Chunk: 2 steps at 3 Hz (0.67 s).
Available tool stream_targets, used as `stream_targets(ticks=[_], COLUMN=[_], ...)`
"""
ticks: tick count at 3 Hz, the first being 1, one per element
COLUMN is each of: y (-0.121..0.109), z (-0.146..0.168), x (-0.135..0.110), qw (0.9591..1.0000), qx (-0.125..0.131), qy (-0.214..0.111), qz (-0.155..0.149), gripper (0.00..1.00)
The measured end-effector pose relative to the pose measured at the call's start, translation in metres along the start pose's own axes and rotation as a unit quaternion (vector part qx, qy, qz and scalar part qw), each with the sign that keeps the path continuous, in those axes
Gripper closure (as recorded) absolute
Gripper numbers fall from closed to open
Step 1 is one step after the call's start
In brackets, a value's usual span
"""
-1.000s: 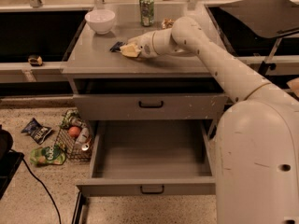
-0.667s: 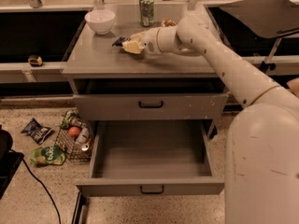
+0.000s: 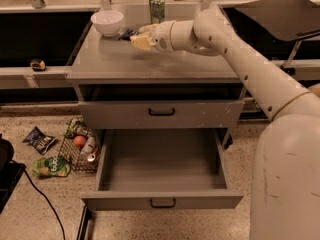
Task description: Place rxbar blueberry into middle drawer
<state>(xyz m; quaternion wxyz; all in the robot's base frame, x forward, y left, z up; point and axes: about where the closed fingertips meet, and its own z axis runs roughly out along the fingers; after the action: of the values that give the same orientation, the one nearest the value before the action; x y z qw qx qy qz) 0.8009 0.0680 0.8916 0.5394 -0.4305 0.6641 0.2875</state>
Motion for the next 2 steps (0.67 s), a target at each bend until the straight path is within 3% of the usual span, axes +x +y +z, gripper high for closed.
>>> stream_targets(ticks=[1,2], y=[0.013,0.051], z=[-0.003,-0.037], x=[-0.007,-0.029], qw=[0.9991,0.9943], qx=[-0.037,-0.089], qy=[-0.006,-0.010], qz=[-0.021,-0.058], gripper=[1.00,1.00])
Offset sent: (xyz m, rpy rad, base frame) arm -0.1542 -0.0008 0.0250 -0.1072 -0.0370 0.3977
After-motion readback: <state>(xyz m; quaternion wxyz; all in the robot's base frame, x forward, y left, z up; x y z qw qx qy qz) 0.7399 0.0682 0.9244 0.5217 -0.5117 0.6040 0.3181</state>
